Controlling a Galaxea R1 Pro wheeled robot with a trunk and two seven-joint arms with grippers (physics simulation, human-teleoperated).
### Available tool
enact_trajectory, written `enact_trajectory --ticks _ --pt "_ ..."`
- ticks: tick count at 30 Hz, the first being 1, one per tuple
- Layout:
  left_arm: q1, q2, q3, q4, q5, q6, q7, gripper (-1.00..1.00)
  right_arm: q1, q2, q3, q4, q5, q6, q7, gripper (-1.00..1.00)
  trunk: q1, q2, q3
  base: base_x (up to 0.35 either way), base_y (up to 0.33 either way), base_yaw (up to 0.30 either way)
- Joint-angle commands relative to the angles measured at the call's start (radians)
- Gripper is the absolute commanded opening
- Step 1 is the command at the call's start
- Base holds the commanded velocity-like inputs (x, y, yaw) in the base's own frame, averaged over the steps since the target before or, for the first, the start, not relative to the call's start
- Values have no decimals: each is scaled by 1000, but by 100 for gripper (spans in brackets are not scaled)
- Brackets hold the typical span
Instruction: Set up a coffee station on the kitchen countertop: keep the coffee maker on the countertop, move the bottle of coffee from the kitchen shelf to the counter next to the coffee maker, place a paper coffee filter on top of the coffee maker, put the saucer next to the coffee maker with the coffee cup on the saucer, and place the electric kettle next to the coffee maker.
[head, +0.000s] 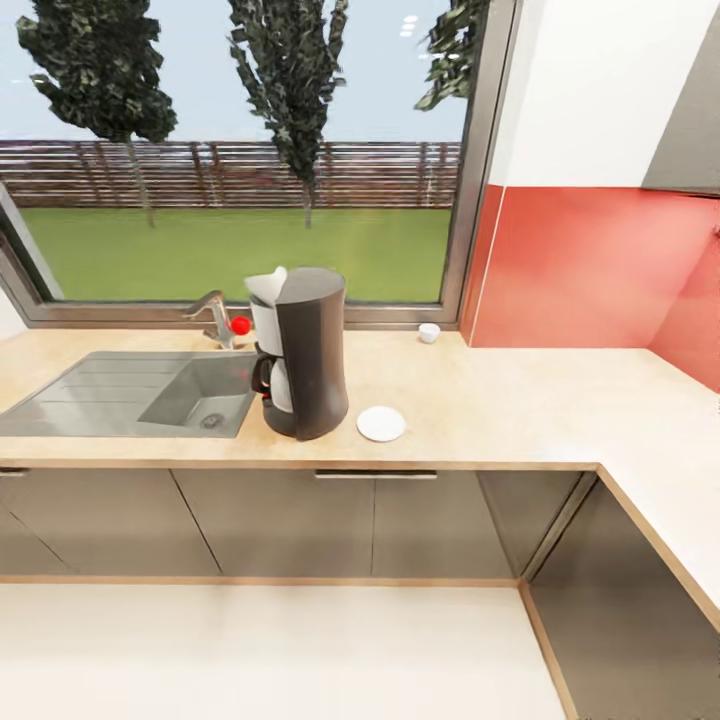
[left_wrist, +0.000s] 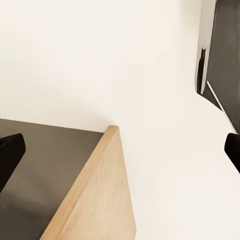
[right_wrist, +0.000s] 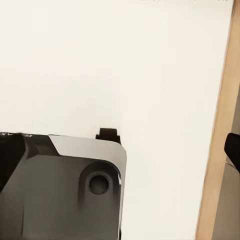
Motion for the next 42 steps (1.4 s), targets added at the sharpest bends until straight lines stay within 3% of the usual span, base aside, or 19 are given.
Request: enact_trajectory --ticks 1,8,14,20,25,31,34,39,42 --pt "1 0 8 -2 -11 2 1 100 -1 0 9 0 -11 -3 -2 100 0 -2 0 -49 0 0" --pt "2 3 6 2 -12 -5 1 100 -1 3 9 -7 -11 -18 -2 100 0 -2 10 -10 0 0" --pt "2 5 3 3 -16 -6 1 100 -1 40 5 -46 -11 -155 -3 100 0 -2 20 0 0 0" --pt "2 6 2 3 -20 -6 1 100 -1 47 -1 -149 -15 -235 -5 100 0 -2 28 0 0 0" --pt "2 3 -4 0 -23 -6 1 100 -1 83 -30 -242 -15 -324 -111 100 0 -2 29 0 0 0" --pt "2 4 -5 -1 -23 -6 0 100 -1 88 -29 -276 -13 -332 -124 100 0 -2 30 0 0 0" --pt "2 4 -5 -5 -22 -7 1 100 -1 87 -32 -368 -12 -332 -125 100 0 -2 30 0 0 0" --pt "2 5 -3 -8 -18 -7 1 100 -1 86 -36 -707 -11 -325 -126 100 0 -2 30 0 0 0" --pt "2 5 0 -8 -16 -8 1 100 -1 86 -37 -845 -11 -311 -128 100 0 -2 30 0 0 0"
